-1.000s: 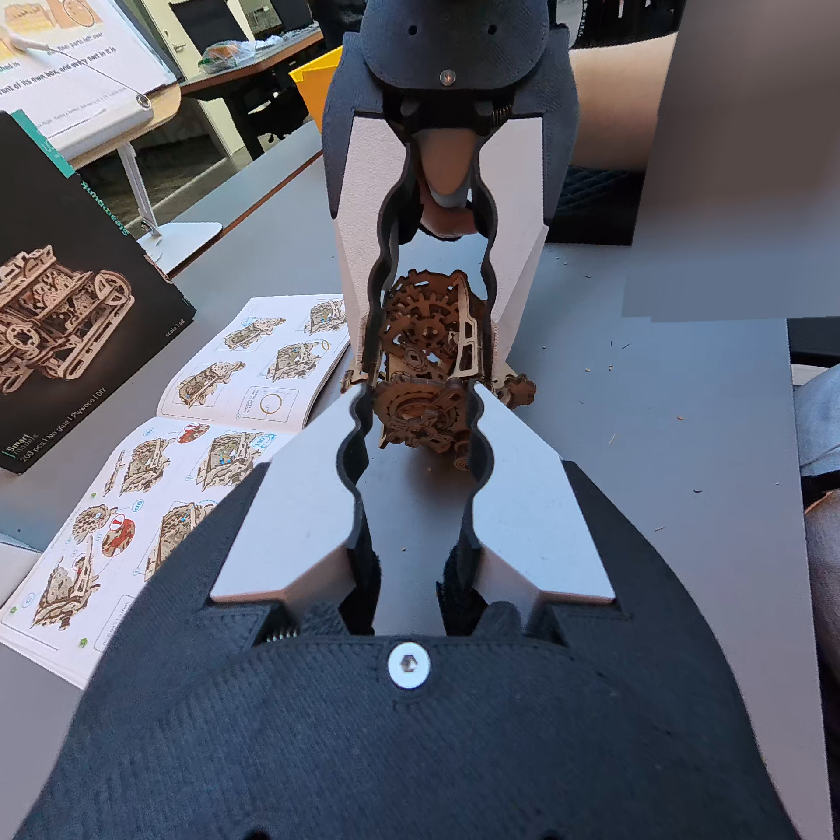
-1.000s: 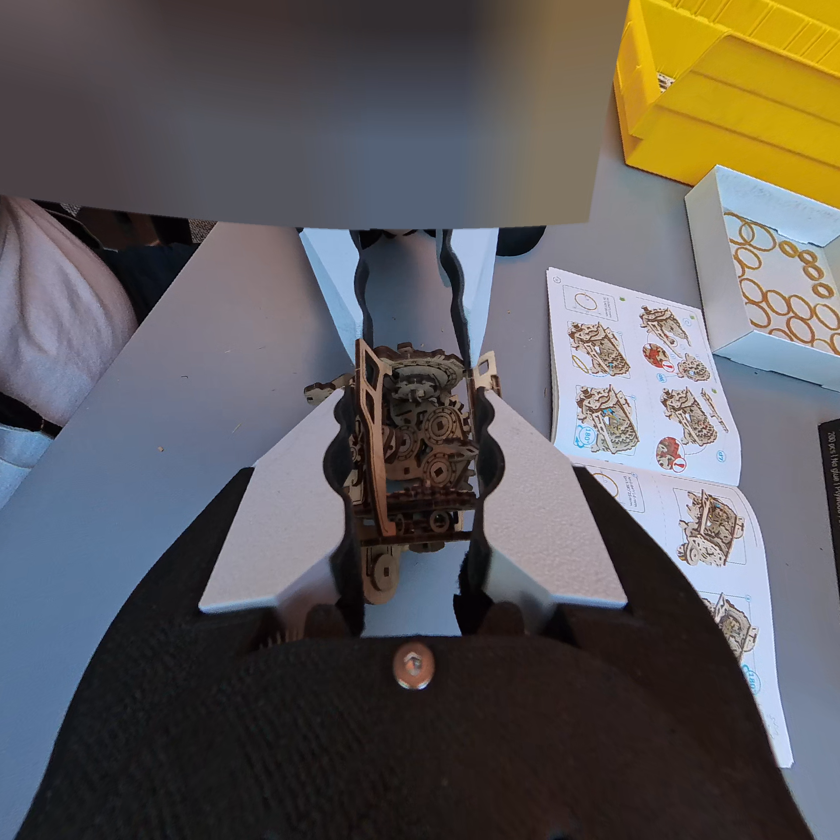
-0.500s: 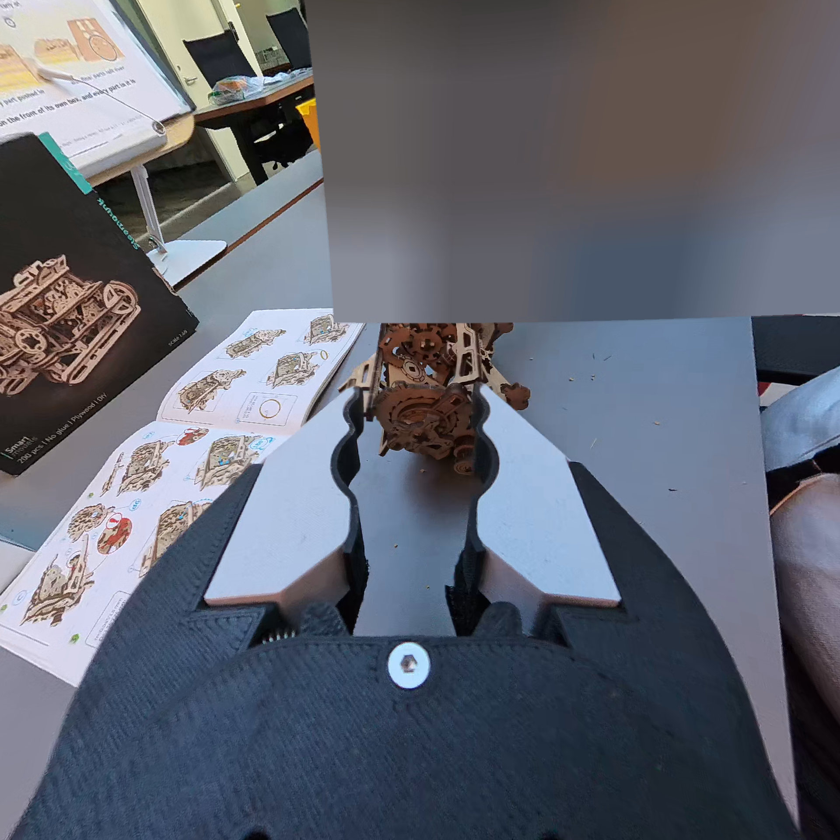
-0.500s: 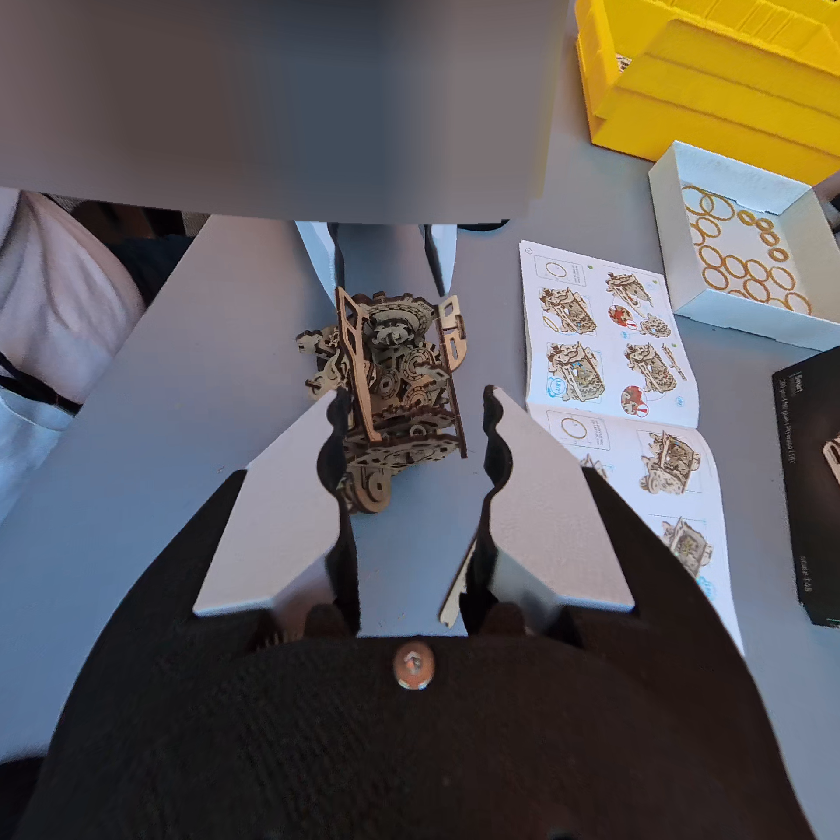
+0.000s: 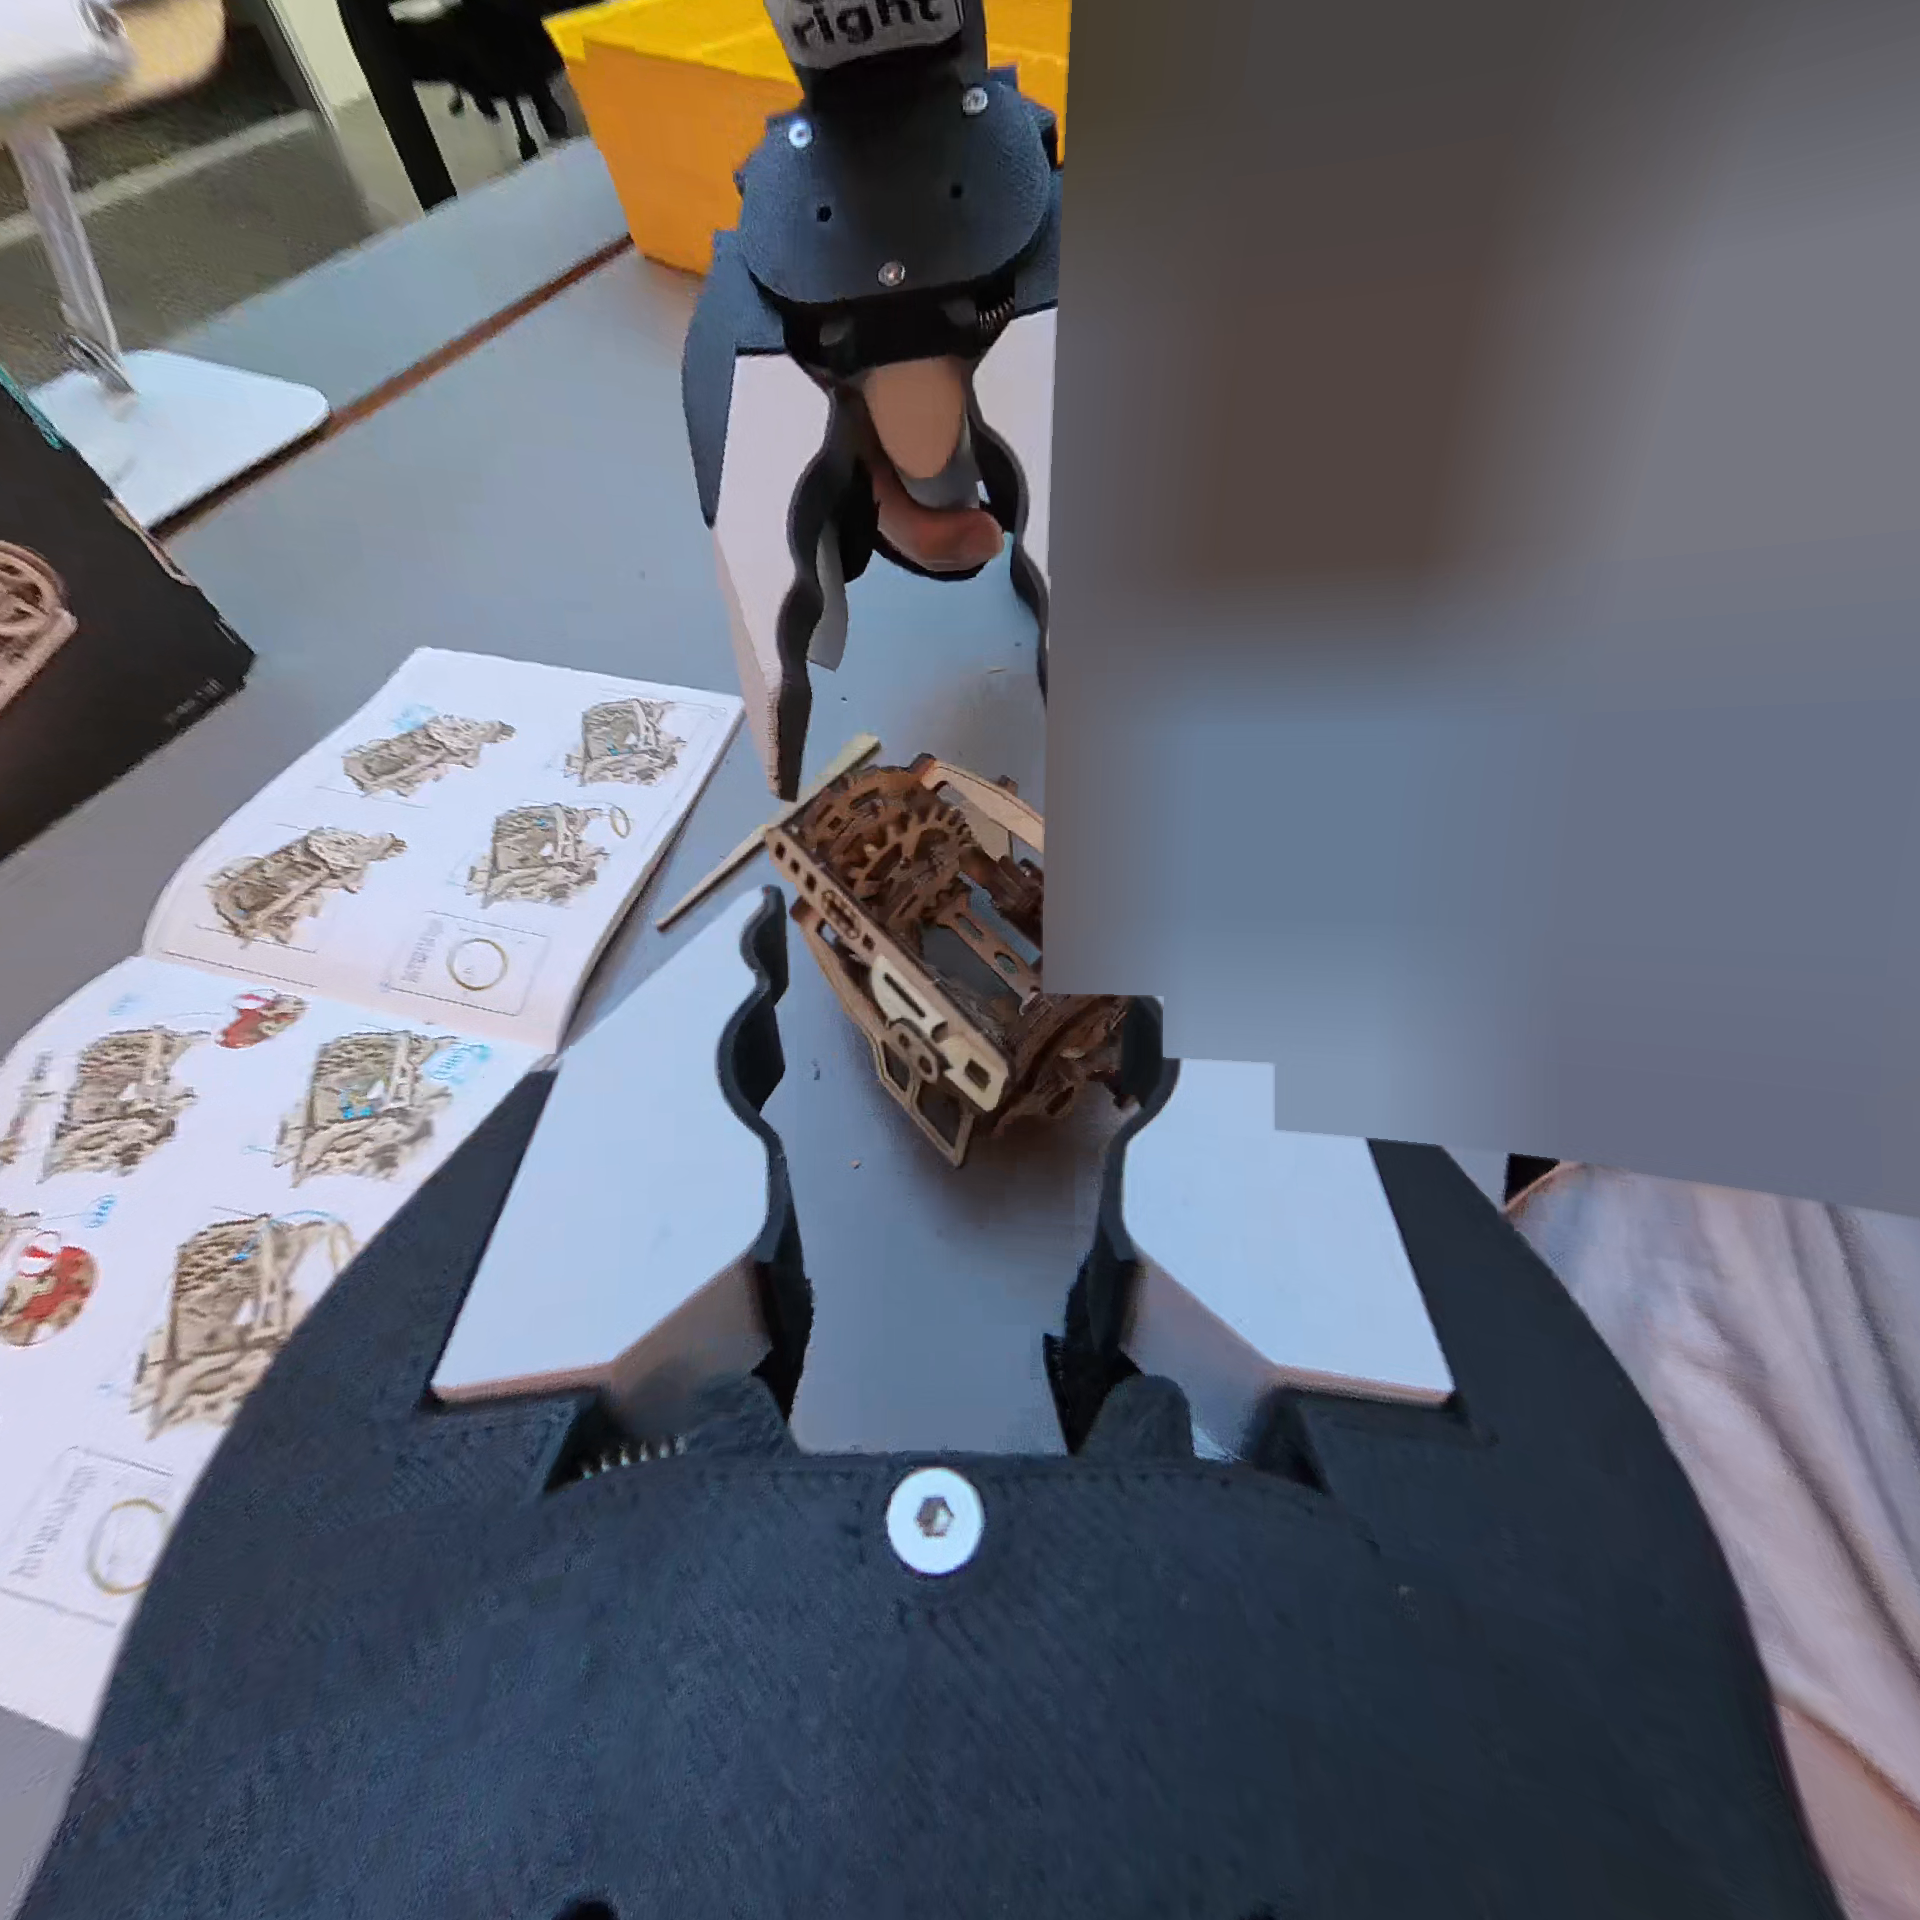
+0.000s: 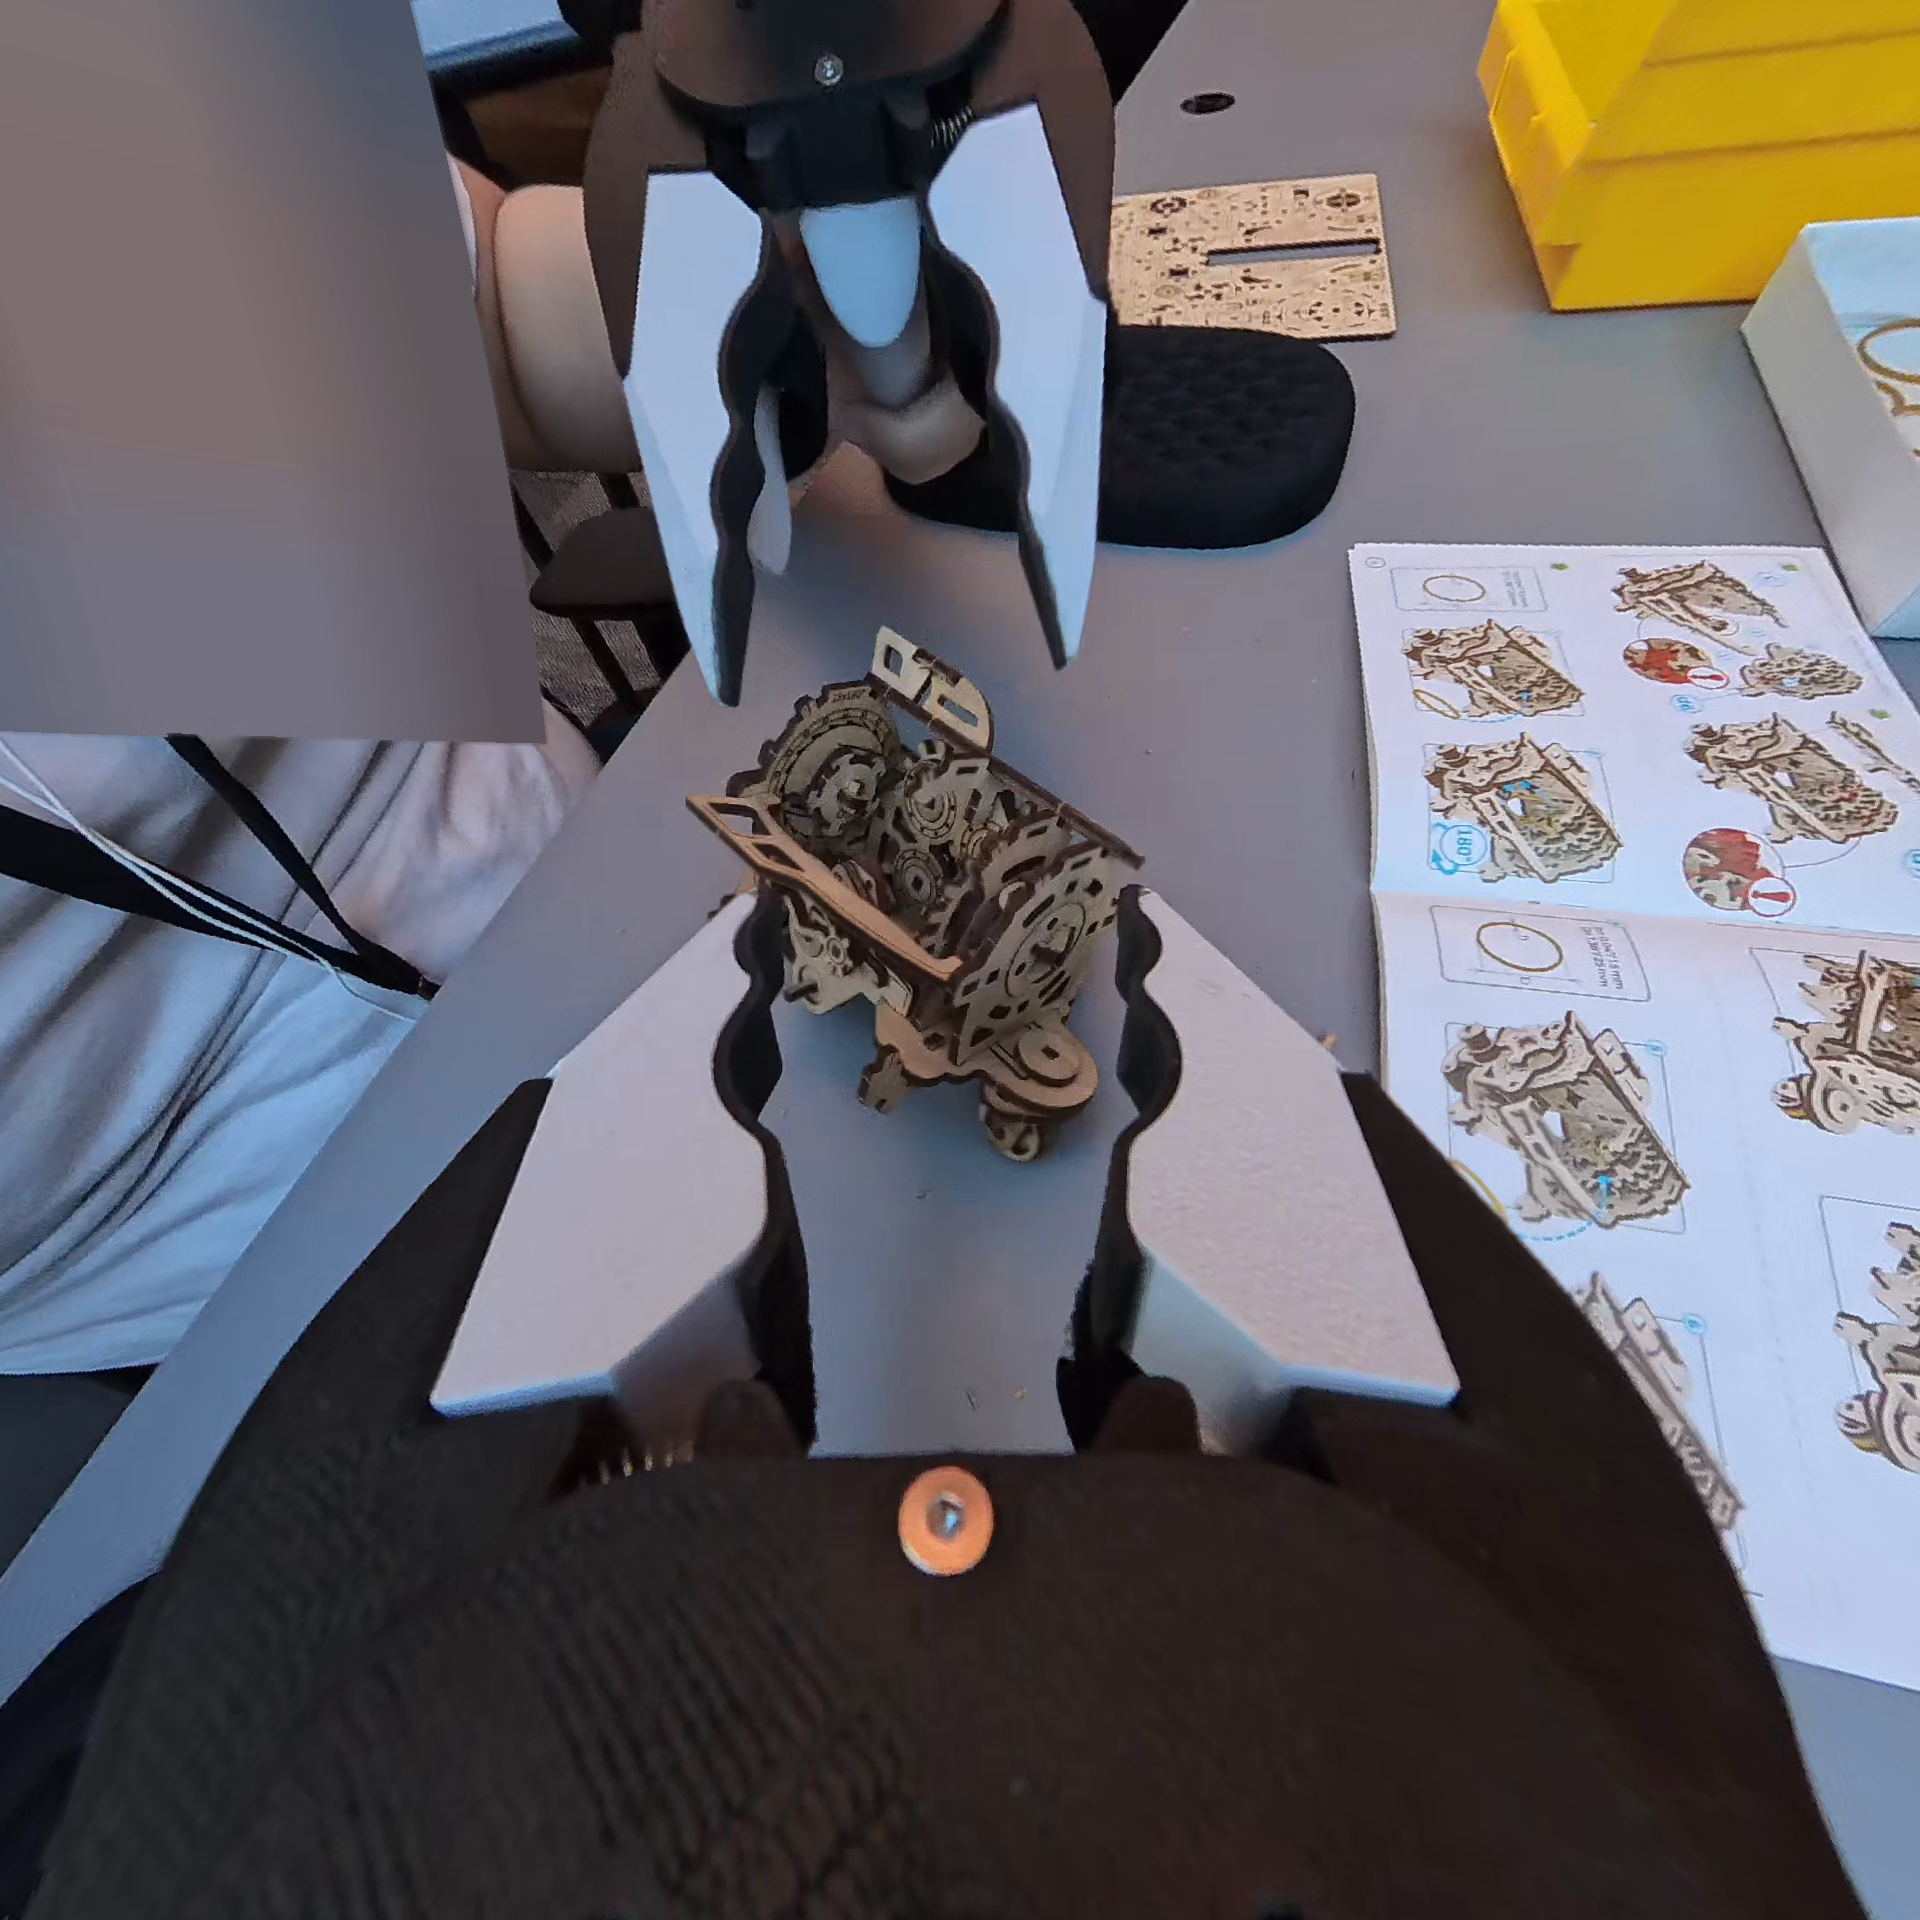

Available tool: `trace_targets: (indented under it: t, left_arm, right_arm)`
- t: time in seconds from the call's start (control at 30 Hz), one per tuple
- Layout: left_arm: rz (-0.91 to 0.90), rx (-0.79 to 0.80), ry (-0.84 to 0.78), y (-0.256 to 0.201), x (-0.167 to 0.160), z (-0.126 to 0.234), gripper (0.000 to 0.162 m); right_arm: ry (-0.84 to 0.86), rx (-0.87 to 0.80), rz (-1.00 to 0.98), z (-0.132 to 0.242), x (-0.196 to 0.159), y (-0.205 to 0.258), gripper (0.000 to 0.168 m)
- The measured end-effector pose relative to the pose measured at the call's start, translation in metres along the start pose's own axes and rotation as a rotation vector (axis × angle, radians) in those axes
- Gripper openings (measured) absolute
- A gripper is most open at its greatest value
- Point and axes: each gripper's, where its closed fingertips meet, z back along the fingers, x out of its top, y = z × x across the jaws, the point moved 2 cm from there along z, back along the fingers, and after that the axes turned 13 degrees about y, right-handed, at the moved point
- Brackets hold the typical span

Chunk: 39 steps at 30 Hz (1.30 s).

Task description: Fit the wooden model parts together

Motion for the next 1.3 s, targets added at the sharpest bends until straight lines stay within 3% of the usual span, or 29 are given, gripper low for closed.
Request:
trace_targets:
  t: [0.1, 0.23, 0.4, 0.57, 0.7, 0.83, 0.87, 0.93, 1.0, 1.17, 1.3]
  left_arm:
    - [0.066, -0.016, 0.029, -0.002, 0.008, -0.004, 0.067]
    - [0.116, 0.123, 0.104, 0.002, 0.008, -0.011, 0.078]
    - [0.12, 0.273, 0.246, -0.006, -0.002, -0.032, 0.091]
    - [0.048, 0.325, 0.34, -0.002, -0.015, -0.033, 0.082]
    - [0.037, 0.275, 0.327, -0.004, -0.01, -0.024, 0.075]
    - [-0.002, 0.263, 0.312, -0.006, 0.005, -0.028, 0.074]
    - [-0.014, 0.258, 0.318, -0.007, 0.008, -0.032, 0.074]
    - [-0.032, 0.258, 0.338, -0.006, 0.011, -0.041, 0.071]
    - [-0.022, 0.249, 0.36, -0.004, 0.012, -0.048, 0.065]
    - [0.0, 0.217, 0.375, -0.005, 0.009, -0.054, 0.052]
    - [-0.002, 0.218, 0.368, -0.006, 0.008, -0.052, 0.051]
  right_arm:
    - [-0.036, -0.044, 0.053, 0.005, -0.001, -0.005, 0.061]
    - [0.035, -0.047, 0.123, -0.001, -0.013, -0.003, 0.057]
    - [0.125, -0.008, 0.145, -0.006, -0.023, 0.009, 0.04]
    - [0.198, 0.05, 0.183, 0.0, -0.028, 0.028, 0.037]
    - [0.181, -0.04, 0.207, 0.011, -0.026, 0.02, 0.038]
    - [0.011, -0.069, 0.11, 0.017, -0.006, 0.013, 0.072]
    - [-0.007, -0.052, 0.095, 0.015, -0.005, 0.015, 0.074]
    - [-0.007, -0.075, 0.097, 0.009, -0.008, 0.013, 0.072]
    - [-0.013, -0.07, 0.112, 0.005, -0.01, 0.014, 0.059]
    - [-0.036, -0.047, 0.089, 0.0, -0.01, 0.012, 0.058]
    - [-0.049, -0.028, 0.07, -0.001, -0.009, 0.011, 0.054]
